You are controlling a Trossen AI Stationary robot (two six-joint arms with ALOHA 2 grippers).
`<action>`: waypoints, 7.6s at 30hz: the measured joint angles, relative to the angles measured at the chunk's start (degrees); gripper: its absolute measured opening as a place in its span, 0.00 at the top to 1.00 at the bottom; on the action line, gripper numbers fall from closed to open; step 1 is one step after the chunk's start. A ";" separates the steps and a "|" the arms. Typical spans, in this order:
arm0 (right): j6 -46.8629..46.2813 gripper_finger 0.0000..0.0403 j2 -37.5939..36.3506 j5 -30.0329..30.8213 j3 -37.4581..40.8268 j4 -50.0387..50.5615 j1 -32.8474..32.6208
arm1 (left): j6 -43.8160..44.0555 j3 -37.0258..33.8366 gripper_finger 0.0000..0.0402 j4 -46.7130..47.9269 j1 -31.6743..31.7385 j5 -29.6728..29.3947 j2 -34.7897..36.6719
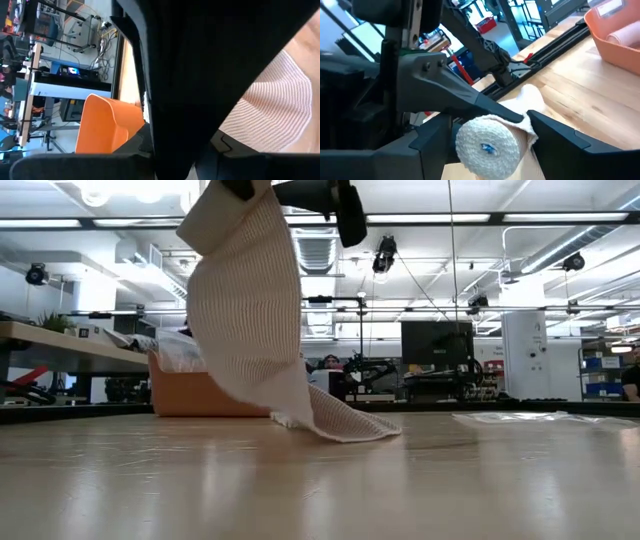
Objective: Roll bandage
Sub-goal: Roll the white bandage
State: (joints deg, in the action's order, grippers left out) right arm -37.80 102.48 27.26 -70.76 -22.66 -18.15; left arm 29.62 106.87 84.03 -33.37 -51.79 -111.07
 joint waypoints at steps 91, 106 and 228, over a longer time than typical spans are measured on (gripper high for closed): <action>4.29 0.98 -2.55 -12.55 -3.98 12.29 2.25 | 1.28 -0.09 0.54 4.00 -1.71 4.21 4.91; 5.73 0.94 -2.91 -14.18 -3.91 11.61 2.18 | 2.79 -3.40 0.75 2.60 -1.55 1.13 6.45; 25.80 0.86 -12.87 -18.85 22.29 -34.68 -4.76 | -54.01 -37.23 0.41 -93.56 -8.52 -8.59 20.35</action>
State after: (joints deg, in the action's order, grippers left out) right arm -12.01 89.61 8.40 -48.47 -57.34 -22.91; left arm -24.39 69.64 -9.53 -41.89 -60.38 -90.72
